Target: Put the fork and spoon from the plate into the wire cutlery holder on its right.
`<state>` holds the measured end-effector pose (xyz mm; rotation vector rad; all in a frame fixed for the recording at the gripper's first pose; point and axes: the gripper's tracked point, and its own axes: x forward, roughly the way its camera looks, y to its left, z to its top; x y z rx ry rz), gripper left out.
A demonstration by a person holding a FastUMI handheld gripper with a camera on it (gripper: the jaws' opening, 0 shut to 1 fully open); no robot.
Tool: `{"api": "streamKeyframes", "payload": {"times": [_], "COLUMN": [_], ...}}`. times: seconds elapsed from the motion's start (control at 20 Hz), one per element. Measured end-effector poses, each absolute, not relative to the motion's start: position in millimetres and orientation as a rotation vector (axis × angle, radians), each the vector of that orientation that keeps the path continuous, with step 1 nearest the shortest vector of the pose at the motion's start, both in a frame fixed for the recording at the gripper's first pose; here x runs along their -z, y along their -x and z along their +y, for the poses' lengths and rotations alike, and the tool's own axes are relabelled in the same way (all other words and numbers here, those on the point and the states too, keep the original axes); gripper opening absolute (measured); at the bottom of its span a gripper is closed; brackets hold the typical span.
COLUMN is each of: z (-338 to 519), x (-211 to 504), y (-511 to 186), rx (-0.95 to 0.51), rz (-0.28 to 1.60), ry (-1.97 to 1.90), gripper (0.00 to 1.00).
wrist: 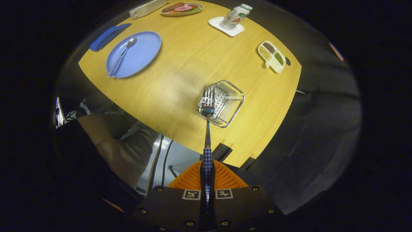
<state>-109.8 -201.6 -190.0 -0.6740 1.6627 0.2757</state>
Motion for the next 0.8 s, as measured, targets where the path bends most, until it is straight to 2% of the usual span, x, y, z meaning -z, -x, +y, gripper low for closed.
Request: {"api": "streamKeyframes", "payload": {"times": [0.8], "z": [-230], "x": [231], "y": [74], "rx": [-0.269], "rz": [1.851], "ry": [0.803], "gripper": [0.02]}}
